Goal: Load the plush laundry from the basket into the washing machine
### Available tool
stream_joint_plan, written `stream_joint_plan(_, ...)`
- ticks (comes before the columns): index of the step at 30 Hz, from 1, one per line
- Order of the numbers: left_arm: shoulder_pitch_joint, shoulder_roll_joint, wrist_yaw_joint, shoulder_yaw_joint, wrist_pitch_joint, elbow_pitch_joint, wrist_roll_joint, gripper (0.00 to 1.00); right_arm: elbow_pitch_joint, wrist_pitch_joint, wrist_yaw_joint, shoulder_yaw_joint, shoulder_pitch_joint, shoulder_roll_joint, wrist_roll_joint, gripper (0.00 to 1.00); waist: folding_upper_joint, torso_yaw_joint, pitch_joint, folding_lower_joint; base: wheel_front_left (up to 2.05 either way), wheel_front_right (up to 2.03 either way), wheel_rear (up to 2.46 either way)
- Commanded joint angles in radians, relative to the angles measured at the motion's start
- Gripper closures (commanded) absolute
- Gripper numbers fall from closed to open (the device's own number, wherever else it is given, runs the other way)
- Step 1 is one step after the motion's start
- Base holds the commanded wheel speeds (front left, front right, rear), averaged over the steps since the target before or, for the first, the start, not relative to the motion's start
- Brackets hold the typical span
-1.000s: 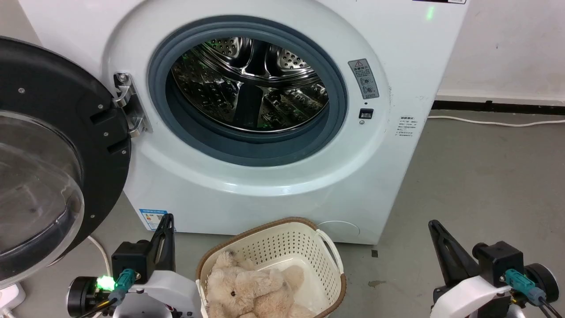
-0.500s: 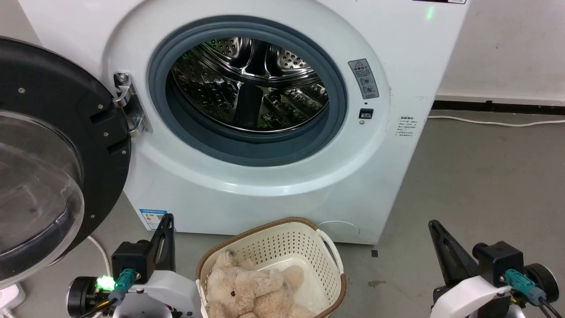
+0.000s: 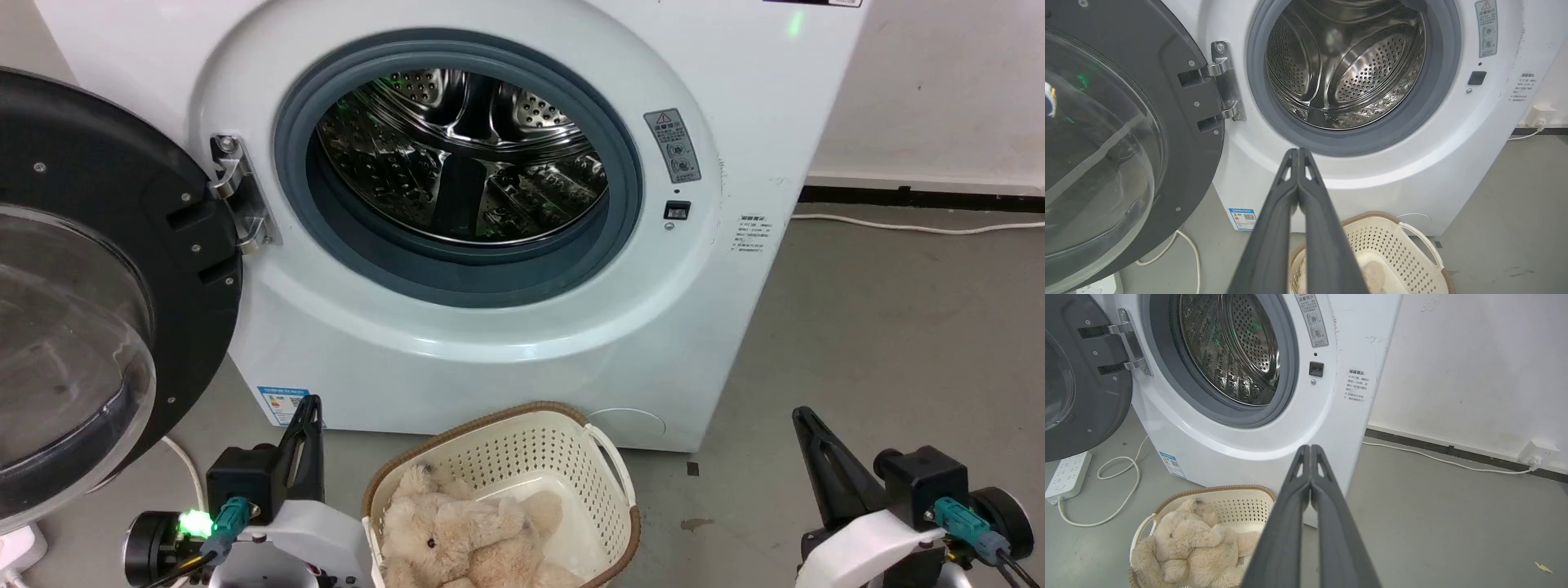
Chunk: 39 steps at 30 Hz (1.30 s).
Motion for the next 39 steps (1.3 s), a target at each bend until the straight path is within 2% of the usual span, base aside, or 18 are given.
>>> stream_joint_plan(1, 0.015, 0.000, -0.004, 0.000, 0.000, -0.004, 0.002, 1.00, 0.001, 0.000, 0.001, -0.001, -0.012, -0.002, -0.008, 1.00, 0.0000, 0.000, 0.000, 0.0000, 0.00, 0.00, 0.00)
stream_joint_plan(17, 0.015, 0.000, -0.004, 0.000, 0.000, -0.004, 0.002, 1.00, 0.001, 0.000, 0.001, -0.001, -0.012, -0.002, -0.008, 1.00, 0.0000, 0.000, 0.000, 0.0000, 0.00, 0.00, 0.00)
stream_joint_plan(18, 0.000, 0.000, 0.000, 0.000, 0.000, 0.000, 0.000, 0.00, 0.000, 0.000, 0.000, 0.000, 0.000, 0.000, 0.000, 0.00, 0.0000, 0.000, 0.000, 0.0000, 0.00, 0.00, 0.00)
stream_joint_plan(39, 0.002, 0.000, 0.017, -0.046, -0.025, 0.019, -0.054, 0.00, 0.003, -0.038, 0.000, -0.010, 0.026, 0.000, 0.054, 0.00, 0.0000, 0.001, 0.006, 0.0000, 0.00, 0.00, 0.00)
